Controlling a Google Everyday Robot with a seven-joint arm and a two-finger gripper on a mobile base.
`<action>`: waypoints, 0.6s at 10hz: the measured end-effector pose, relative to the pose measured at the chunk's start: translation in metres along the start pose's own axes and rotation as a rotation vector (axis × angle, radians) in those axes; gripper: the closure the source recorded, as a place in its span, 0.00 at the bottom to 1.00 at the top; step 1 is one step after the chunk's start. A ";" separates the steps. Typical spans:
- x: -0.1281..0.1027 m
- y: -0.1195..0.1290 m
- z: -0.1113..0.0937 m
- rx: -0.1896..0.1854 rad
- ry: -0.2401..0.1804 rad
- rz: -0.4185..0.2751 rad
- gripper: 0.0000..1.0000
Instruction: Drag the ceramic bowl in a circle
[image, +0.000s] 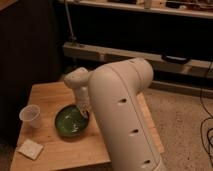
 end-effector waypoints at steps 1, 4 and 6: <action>0.001 -0.013 0.001 -0.002 -0.003 0.010 1.00; 0.004 -0.021 0.002 -0.004 -0.004 0.022 1.00; 0.024 -0.011 0.007 0.004 0.000 0.012 1.00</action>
